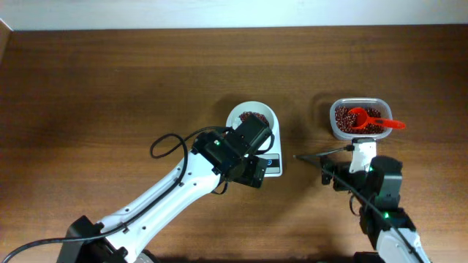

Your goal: Scoop item into bowl and weigh 50g on scale

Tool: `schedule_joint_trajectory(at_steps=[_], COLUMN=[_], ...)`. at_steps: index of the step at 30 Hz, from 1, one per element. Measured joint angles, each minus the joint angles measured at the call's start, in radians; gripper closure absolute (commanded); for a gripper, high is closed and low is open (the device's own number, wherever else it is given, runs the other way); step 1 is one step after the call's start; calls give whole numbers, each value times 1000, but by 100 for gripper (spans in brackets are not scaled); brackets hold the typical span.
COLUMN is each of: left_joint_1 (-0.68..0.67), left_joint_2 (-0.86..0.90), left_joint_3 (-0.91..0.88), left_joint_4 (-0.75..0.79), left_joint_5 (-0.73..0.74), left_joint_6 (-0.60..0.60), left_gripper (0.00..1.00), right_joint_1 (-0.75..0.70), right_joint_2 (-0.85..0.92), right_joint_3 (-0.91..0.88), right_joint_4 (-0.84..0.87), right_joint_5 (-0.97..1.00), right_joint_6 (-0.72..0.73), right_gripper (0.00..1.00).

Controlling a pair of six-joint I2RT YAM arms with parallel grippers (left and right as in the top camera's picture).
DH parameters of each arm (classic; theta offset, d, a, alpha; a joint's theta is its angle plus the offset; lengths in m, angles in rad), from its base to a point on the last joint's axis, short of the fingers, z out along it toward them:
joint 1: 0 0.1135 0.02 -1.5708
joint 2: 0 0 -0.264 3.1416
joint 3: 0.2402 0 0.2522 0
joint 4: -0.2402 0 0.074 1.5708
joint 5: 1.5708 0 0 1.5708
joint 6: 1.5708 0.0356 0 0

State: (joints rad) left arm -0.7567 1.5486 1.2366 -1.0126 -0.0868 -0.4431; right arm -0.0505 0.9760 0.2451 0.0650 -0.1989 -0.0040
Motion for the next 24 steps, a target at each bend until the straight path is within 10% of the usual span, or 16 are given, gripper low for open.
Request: schedule_joint_trajectory(at_steps=[8, 24], left_joint_1=[0, 0], left_joint_2=[0, 0], left_joint_3=[0, -1], left_joint_4=[0, 0], left_joint_5=[0, 0], left_joint_6=[0, 0], left_gripper=[1, 1], right_joint_1=[0, 0], right_joint_2=[-166, -861], right_joint_3=[-206, -234], right_joint_4=[227, -125], right_joint_5=[1, 45], right_joint_6=[34, 57], right_gripper=[1, 1])
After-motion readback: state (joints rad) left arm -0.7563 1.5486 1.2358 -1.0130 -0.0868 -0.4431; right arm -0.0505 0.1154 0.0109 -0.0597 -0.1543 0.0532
